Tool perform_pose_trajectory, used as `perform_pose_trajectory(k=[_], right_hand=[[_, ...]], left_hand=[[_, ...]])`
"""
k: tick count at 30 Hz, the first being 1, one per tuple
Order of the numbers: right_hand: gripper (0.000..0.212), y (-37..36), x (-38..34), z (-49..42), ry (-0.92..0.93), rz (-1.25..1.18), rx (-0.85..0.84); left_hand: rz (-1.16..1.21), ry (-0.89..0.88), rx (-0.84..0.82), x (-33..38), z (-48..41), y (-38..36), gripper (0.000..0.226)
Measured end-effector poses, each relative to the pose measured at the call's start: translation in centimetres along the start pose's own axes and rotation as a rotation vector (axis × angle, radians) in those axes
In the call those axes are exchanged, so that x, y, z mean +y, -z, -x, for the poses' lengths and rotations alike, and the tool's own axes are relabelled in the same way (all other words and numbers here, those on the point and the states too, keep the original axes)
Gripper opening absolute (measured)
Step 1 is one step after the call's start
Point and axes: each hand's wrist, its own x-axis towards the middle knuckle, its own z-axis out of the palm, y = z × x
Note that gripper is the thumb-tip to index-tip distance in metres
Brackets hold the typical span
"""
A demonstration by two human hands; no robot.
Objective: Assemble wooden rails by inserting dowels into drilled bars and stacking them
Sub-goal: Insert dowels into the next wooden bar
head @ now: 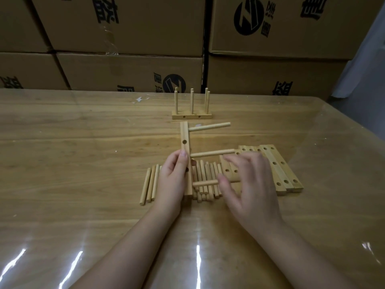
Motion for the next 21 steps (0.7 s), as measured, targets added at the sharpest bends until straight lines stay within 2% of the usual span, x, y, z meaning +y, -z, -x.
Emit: perform_pose_trajectory(k=[2, 6, 8, 10, 12, 13, 18, 21], right_hand=[[0.040, -0.1, 0.2, 0.1, -0.215, -0.206, 0.039], [0.029, -0.5, 0.6, 0.3, -0.636, -0.654, -0.072], [0.031, -0.5, 1.0, 0.2, -0.658, -0.735, -0.125], [0.029, -0.7, 1.1, 0.2, -0.620, -0.709, -0.191], [0.019, -0.9, 1.1, 0.3, -0.605, -0.684, -0.211], [0.013, -1.0, 1.1, 0.2, -0.604, -0.683, -0.204], [0.018, -0.8, 2.1, -0.1, -0.661, -0.776, -0.093], [0.015, -0.6, 3.0, -0.2, -0.692, -0.804, -0.019]], left_hand=[[0.114, 0.058, 0.006, 0.3, -0.2, 0.1, 0.024], [0.336, 0.102, -0.052, 0.6, -0.5, 0.2, 0.019], [0.438, 0.115, -0.122, 0.5, -0.6, 0.3, 0.022], [0.516, 0.136, -0.189, 0.4, -0.5, 0.4, 0.025], [0.550, 0.153, -0.207, 0.2, -0.5, 0.3, 0.030], [0.554, 0.161, -0.201, 0.1, -0.6, 0.3, 0.032], [0.527, 0.182, -0.165, -0.1, -0.8, 0.2, 0.024], [0.526, 0.183, -0.166, -0.1, -1.0, 0.2, 0.030]])
